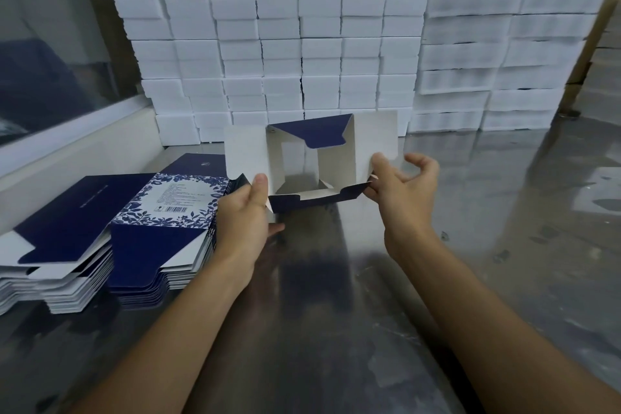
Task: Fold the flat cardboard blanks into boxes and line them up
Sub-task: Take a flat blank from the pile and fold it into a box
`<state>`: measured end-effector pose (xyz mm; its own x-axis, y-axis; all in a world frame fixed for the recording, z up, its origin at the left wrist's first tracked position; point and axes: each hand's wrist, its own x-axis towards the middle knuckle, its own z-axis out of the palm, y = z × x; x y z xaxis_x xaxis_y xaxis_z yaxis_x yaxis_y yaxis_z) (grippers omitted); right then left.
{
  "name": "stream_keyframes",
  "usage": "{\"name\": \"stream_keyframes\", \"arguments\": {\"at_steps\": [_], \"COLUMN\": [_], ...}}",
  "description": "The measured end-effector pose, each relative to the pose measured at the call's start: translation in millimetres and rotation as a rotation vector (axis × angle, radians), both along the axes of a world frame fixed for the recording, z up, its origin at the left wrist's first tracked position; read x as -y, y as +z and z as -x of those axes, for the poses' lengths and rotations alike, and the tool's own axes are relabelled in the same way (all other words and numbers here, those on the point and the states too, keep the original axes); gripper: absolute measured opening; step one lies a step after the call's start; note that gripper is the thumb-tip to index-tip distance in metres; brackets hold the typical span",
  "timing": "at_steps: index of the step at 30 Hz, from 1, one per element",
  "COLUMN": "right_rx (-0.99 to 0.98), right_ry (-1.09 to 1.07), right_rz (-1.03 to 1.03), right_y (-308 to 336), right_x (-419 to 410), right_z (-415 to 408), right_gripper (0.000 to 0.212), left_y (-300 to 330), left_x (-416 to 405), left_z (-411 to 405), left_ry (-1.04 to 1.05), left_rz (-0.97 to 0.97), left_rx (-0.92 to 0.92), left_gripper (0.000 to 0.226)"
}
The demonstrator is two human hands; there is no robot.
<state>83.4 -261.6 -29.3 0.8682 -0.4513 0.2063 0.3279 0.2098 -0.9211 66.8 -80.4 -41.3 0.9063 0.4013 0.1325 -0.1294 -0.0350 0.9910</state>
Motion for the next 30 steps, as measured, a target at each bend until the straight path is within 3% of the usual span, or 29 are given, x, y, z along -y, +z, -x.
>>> {"name": "stream_keyframes", "arguments": {"at_steps": [3, 5, 10, 16, 18, 24, 27, 30], "right_rx": [0.116, 0.168, 0.148, 0.018, 0.015, 0.092, 0.110, 0.124], "right_ry": [-0.108, -0.106, 0.150, 0.374, 0.427, 0.214, 0.113, 0.026], "right_rz": [0.191, 0.320, 0.481, 0.692, 0.621, 0.510, 0.466, 0.475], "right_y": [-0.9, -2.1, -6.5, -13.1, -16.5, -16.8, -15.4, -14.6], "right_x": [2.7, 2.3, 5.6, 14.8, 14.9, 11.9, 10.6, 7.0], "right_z": [0.0, -0.8, -3.6, -5.3, -5.3, -5.1, -4.9, -3.4], "right_gripper": [0.022, 0.035, 0.063, 0.072, 0.067, 0.010, 0.010, 0.011], "left_y": [-2.7, -3.7, -6.1, -8.0, -8.4, -10.5, -12.7, -12.3], "left_x": [1.2, 0.3, -6.8, -5.2, -6.8, -7.9, -4.9, -2.3], "left_z": [-1.1, -2.7, -7.3, -6.5, -5.7, -3.6, -0.4, 1.8], "left_ry": [0.021, 0.032, 0.038, 0.028, 0.025, 0.069, 0.091, 0.134], "left_rz": [-0.082, -0.106, -0.050, -0.039, -0.047, -0.171, -0.337, -0.555], "left_rx": [0.032, 0.038, 0.034, 0.008, 0.001, 0.065, 0.170, 0.249], "left_gripper": [0.039, 0.039, 0.045, 0.042, 0.040, 0.047, 0.046, 0.022]}}
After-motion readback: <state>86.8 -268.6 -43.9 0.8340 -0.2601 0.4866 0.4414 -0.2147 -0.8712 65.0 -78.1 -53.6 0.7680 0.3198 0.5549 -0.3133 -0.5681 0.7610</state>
